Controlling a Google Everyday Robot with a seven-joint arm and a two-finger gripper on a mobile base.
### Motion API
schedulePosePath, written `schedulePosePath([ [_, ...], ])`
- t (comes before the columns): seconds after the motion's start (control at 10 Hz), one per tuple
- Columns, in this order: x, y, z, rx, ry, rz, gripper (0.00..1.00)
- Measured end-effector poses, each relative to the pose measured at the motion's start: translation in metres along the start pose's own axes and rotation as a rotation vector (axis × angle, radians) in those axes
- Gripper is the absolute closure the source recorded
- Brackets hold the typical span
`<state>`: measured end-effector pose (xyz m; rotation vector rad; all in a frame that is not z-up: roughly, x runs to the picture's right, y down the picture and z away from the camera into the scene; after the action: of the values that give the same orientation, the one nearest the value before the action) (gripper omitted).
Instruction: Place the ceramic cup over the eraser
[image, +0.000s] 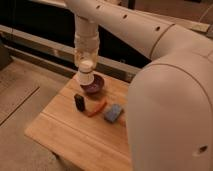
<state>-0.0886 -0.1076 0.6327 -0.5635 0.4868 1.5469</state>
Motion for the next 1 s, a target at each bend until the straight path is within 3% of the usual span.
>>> schedulePosePath([
  [0.5, 0.019, 0.047, 0.028, 0.088, -0.006, -0.063, 1.0],
  [1.0, 0.035, 0.043, 0.035, 0.131, -0.053, -0.033, 1.0],
])
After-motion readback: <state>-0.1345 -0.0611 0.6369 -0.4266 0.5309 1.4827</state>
